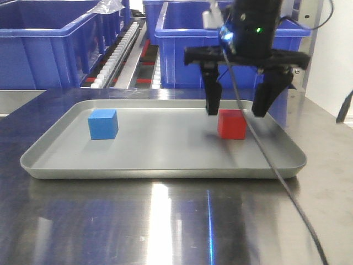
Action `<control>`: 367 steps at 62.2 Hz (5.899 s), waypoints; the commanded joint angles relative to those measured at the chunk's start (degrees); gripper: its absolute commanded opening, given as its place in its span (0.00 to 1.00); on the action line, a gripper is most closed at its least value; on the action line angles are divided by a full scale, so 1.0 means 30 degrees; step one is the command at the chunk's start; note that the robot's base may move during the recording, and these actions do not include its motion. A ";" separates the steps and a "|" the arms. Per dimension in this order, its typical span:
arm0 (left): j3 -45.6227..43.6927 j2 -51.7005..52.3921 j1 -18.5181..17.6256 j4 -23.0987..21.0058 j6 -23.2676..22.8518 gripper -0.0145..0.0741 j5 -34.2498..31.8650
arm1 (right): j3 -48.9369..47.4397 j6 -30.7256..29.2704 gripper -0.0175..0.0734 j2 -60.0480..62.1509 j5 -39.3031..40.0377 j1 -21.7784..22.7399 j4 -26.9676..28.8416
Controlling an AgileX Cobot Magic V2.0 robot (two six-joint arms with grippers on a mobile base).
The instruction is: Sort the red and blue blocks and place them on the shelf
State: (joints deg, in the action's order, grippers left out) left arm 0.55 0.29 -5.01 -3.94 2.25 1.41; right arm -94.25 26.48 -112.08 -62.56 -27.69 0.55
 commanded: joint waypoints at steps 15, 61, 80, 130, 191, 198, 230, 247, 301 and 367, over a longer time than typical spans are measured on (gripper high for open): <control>0.0849 0.0328 -0.0121 -0.0042 -0.0008 0.30 -0.1683 | -0.0632 -0.0011 0.82 0.0162 0.0661 -0.0111 -0.0446; 0.0849 0.0328 -0.0121 -0.0042 -0.0008 0.30 -0.1683 | -0.0632 0.0048 0.76 -0.0204 0.0698 -0.0111 -0.0808; 0.0849 0.0328 -0.0121 -0.0042 -0.0008 0.30 -0.1683 | -0.0896 0.0048 0.26 0.0093 0.0730 -0.0111 -0.0924; 0.0849 0.0328 -0.0121 -0.0042 -0.0008 0.30 -0.1683 | 0.8000 -0.8365 0.26 1.0435 0.8941 0.5010 0.1136; 0.0849 0.0328 -0.0121 -0.0042 -0.0008 0.30 -0.1683 | 2.3522 -0.8159 0.26 2.8177 1.9730 0.8613 -0.0343; 0.0849 0.0328 -0.0121 -0.0042 -0.0008 0.30 -0.1683 | 2.4018 -0.8159 0.26 2.9959 1.9708 0.8613 -0.2283; 0.0849 0.0328 -0.0121 -0.0042 -0.0008 0.30 -0.1683 | 2.4112 -0.7445 0.26 3.1391 1.9506 0.8613 -0.0992; 0.0849 0.0328 -0.0121 -0.0042 -0.0008 0.30 -0.1683 | 2.4112 -0.7445 0.26 3.1391 1.9214 0.8613 -0.0780; 0.0849 0.0328 -0.0121 -0.0042 -0.0008 0.30 -0.2026 | 2.4112 -0.7445 0.26 3.1391 1.8885 0.8613 -0.0780; -0.9775 -1.3337 -0.0121 -0.3815 -0.0132 0.30 0.8262 | 2.4112 -0.7445 0.26 3.1391 1.8827 0.8613 -0.0780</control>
State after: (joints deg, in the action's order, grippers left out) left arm -24.52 -34.22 -5.01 -14.86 2.16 29.82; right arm -20.31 4.30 -17.54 -10.88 -1.92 -1.84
